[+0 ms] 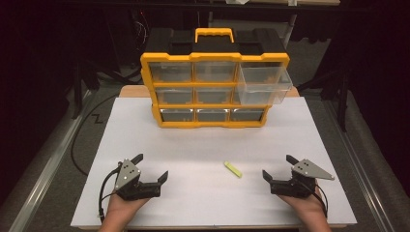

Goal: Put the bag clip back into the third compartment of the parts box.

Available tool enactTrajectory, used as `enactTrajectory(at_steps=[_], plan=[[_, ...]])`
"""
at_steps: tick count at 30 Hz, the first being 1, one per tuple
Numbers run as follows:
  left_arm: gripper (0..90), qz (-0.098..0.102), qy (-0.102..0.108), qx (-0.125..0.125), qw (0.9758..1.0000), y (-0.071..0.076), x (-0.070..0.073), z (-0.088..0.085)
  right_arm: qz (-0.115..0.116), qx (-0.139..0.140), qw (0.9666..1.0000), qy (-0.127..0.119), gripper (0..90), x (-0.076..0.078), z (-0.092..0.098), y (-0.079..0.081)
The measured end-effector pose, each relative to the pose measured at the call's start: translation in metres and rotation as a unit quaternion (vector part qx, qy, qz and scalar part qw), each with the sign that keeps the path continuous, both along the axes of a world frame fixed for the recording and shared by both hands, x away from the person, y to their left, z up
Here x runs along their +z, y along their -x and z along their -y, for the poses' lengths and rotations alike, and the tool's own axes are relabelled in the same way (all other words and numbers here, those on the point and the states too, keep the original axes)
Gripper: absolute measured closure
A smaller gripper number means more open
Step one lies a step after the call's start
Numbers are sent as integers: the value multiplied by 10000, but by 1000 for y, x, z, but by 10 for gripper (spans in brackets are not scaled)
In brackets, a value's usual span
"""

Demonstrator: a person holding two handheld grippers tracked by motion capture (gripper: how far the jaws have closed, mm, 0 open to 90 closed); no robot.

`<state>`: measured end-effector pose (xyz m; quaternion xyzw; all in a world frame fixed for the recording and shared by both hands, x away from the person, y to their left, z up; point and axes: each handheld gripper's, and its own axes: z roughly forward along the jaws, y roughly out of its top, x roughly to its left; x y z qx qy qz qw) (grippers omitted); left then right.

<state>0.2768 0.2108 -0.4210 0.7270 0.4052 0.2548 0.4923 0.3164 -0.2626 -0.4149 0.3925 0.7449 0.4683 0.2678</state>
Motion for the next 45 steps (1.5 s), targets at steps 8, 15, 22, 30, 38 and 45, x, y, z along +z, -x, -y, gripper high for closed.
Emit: enactTrajectory(at_steps=[8,15,22,30,38,45], plan=[[2,-209,-161,115,9996,-3,-2,0,-117,162,9997,143,0,3,-18,-13],[2,-236,-128,133,9995,-5,-2,-1,-436,127,9983,370,0,1,-26,-28],[7,-250,-93,162,9995,-5,-1,-1,-734,218,9963,388,0,1,-38,-42],[7,-190,-48,67,9998,-5,0,-1,-932,450,9932,532,0,-2,-59,-52],[2,-144,-169,-131,9997,-4,-3,6,-1013,706,9896,741,4,1,-83,-57],[2,-156,-212,30,9996,-4,-4,7,-929,945,9889,673,29,-4,-93,-48]])
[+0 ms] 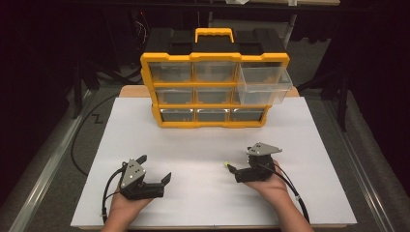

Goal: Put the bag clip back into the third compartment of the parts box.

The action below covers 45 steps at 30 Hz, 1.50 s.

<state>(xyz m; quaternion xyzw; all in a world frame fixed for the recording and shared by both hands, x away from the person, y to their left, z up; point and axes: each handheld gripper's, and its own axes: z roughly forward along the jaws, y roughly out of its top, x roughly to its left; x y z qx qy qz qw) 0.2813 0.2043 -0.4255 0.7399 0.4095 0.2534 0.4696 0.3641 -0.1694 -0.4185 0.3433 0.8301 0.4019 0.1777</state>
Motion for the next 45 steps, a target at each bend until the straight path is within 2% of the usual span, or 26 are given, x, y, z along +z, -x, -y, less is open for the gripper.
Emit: enactTrajectory(at_steps=[1,4,6,8,9,11,14,15,17,19,28,37,41,45], plan=[[2,-12,25,15,10000,0,0,-1,-40,85,9999,125,29,-4,-4,2],[2,-23,78,31,10000,0,0,-2,-56,114,9998,141,41,-5,-5,3],[2,-20,98,-2,9999,1,1,-2,-100,153,9997,176,88,-8,-5,5],[2,84,105,-25,9999,3,2,-2,-92,165,9996,206,104,-9,-5,5],[2,129,132,-31,9998,3,3,-2,-162,209,9995,150,163,-10,-4,6],[2,183,201,-52,9996,5,5,-3,-177,216,9996,89,176,-10,-4,7],[2,163,274,-100,9994,5,5,-4,-233,240,9994,36,244,-12,-2,8],[2,162,278,-104,9994,5,5,-4,-268,250,9993,-11,319,-12,0,8],[2,142,290,-111,9994,5,5,-4,-277,253,9993,-34,347,-12,0,9],[2,124,273,-127,9995,5,5,-4,-288,288,9991,-69,435,-12,2,9],[2,112,274,-177,9994,4,4,-3,-355,464,9983,64,671,-14,2,10],[2,83,275,-201,9994,3,3,-3,-402,507,9977,218,738,-18,0,8],[2,76,301,-196,9993,3,2,-3,-288,540,9976,335,755,-19,-3,10],[2,73,301,-195,9993,3,2,-3,-297,561,9972,392,792,-18,-5,11]])
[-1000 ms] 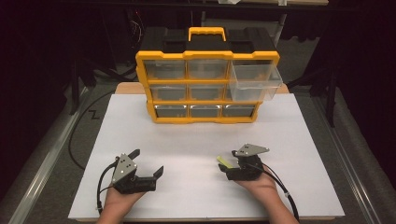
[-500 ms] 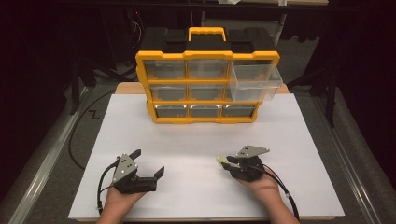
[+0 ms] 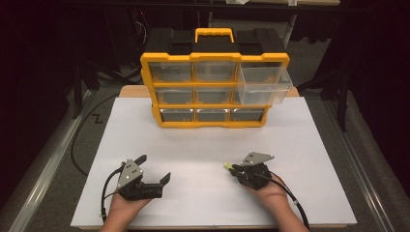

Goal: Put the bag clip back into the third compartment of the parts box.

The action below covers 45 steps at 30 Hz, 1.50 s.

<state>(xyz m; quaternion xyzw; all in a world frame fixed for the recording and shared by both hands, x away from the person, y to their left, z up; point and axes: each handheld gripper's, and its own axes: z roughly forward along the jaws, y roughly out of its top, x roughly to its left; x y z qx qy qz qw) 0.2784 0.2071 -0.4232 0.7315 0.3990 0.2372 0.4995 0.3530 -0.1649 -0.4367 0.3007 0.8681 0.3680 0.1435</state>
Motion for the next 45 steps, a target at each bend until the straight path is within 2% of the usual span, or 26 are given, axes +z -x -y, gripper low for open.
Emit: enactTrajectory(at_steps=[3,8,10,13,18,19,21,23,24,26,30,33,38,41,42,43,45], plan=[[2,-23,-1,6,10000,0,0,0,-49,-16,10000,-30,795,0,1,-1],[2,-30,-4,22,10000,-1,-1,0,-56,33,9999,81,798,3,-1,-2],[2,-8,-6,56,10000,-2,-1,-1,30,10,10000,66,797,10,3,0],[2,-1,-10,65,10000,-2,-2,-2,18,24,10000,57,798,14,7,0],[2,2,-39,54,10000,-2,-2,-2,-133,43,9999,102,797,23,21,1],[2,2,-46,43,10000,-1,-2,-1,-161,59,9997,175,797,24,23,1],[2,18,-55,12,10000,-1,-2,-1,-291,75,9991,294,797,25,29,2],[2,41,-55,-4,10000,-1,-2,0,-417,124,9986,303,797,27,34,3],[2,36,-46,-7,10000,-1,-2,0,-548,168,9978,345,797,30,39,3],[2,49,-45,-20,10000,-2,-2,1,-586,198,9974,370,797,31,41,3],[2,79,-52,-48,9999,-2,-2,1,-819,231,9953,472,797,36,48,3],[2,105,16,-26,9999,-3,-2,-1,-978,296,9922,706,797,40,51,1],[2,79,41,-47,9999,-3,-2,-2,-1192,332,9891,792,797,43,53,0],[2,96,32,-57,9999,-2,-1,-2,-1340,385,9859,929,796,44,55,0],[2,94,32,-60,9999,-2,-1,-2,-1433,445,9834,1017,797,46,55,0],[2,94,34,-61,9999,-2,-1,-2,-1433,445,9834,1017,797,46,55,0],[2,95,57,-62,9999,-2,-1,-2,-1537,489,9814,1039,797,47,57,-1]])
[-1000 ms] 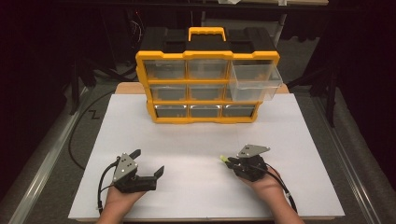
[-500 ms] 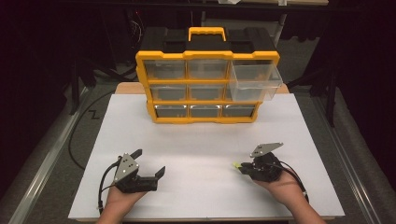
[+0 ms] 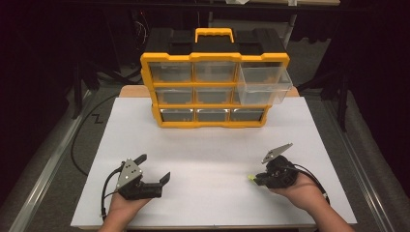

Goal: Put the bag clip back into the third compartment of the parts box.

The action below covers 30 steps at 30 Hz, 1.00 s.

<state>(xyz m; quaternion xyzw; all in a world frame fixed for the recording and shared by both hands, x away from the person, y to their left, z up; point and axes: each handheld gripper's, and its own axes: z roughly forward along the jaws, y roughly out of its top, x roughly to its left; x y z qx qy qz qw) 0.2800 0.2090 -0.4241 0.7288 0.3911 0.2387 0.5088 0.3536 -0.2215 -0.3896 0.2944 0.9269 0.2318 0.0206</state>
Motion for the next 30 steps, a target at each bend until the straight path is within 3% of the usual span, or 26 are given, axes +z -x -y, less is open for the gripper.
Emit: enactTrajectory(at_steps=[3,11,18,24,30], plan=[[2,-43,-43,4,10000,0,-1,0,-123,87,9999,-49,797,4,2,-2],[2,54,-5,9,10000,2,0,1,-325,360,9985,238,797,9,3,-4],[2,107,-30,-40,9999,2,0,1,-443,404,9974,398,797,17,5,-6],[2,109,2,-40,9999,2,0,0,-481,561,9959,528,797,33,5,-10],[2,105,9,-51,9999,3,1,-1,-440,735,9945,608,797,59,2,-11]])
